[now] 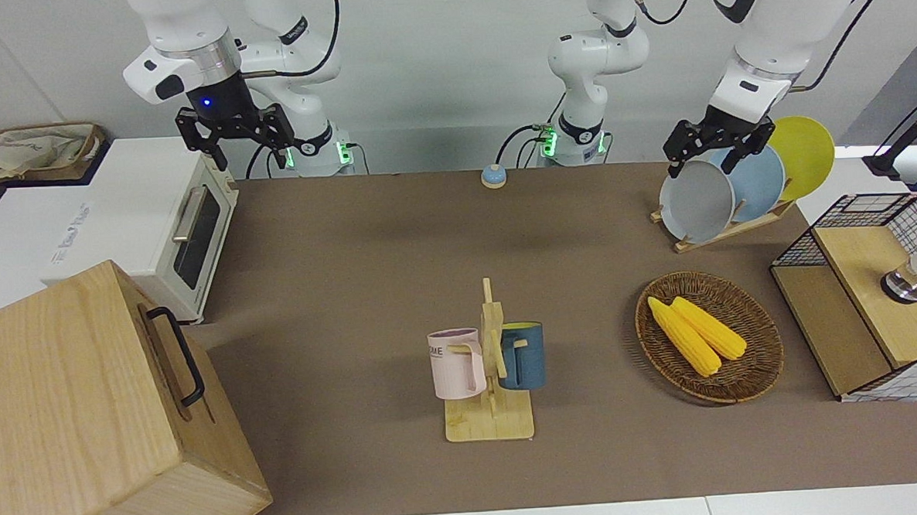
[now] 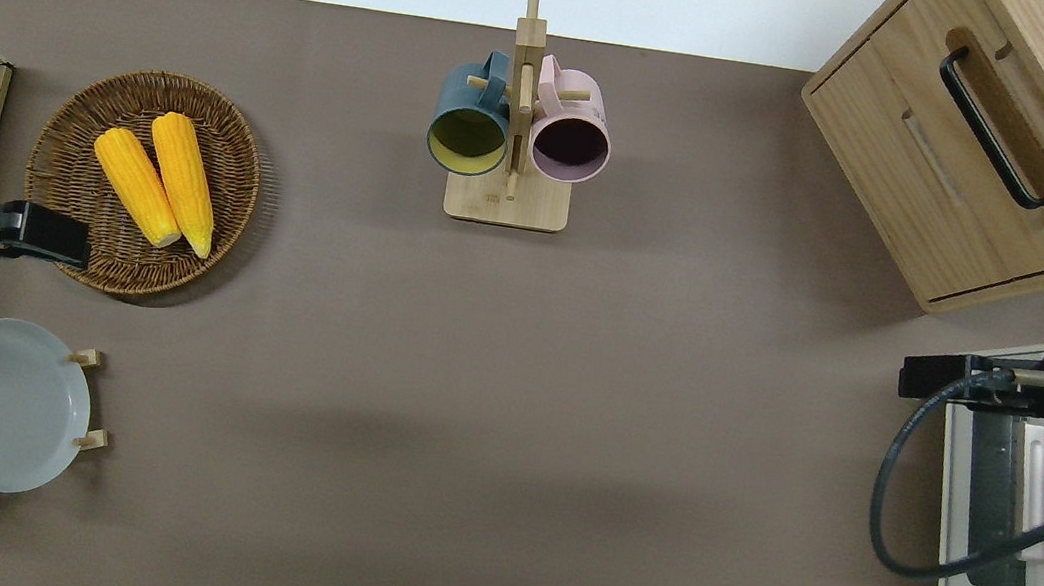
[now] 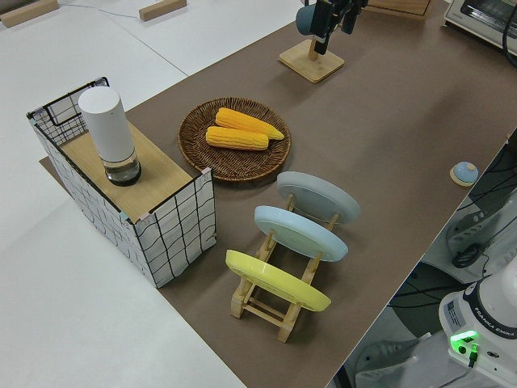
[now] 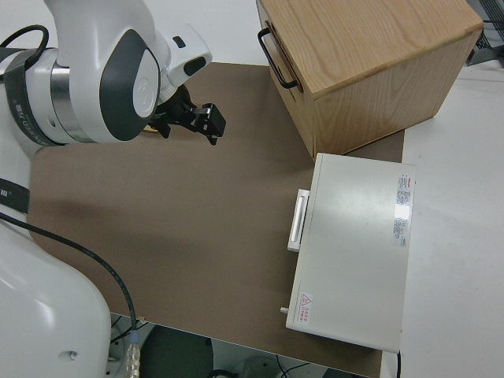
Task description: Slide drawer open with right arm
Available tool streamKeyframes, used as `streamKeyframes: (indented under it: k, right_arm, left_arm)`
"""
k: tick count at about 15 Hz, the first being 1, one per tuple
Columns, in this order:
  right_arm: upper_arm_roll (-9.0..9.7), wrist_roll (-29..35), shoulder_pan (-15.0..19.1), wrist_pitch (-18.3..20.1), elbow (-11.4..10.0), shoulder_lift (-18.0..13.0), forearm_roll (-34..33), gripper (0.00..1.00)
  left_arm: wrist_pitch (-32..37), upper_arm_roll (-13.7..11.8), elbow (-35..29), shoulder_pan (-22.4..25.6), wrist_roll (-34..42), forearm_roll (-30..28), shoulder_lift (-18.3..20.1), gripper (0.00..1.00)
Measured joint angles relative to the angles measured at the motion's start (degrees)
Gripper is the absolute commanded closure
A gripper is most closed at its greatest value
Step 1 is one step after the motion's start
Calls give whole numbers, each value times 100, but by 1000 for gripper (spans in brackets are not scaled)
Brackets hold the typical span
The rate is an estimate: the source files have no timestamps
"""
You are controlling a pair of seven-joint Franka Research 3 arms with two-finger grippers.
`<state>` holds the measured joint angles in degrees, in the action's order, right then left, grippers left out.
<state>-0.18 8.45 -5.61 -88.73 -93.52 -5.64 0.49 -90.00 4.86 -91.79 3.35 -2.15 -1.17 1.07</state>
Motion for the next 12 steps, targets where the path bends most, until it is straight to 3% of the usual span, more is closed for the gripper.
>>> streamKeyframes:
  k: [12]
  right_arm:
    - [50,6,-5,37,18,1,19,13]
  left_arm:
    - [0,0,0,0,0,0,0,5]
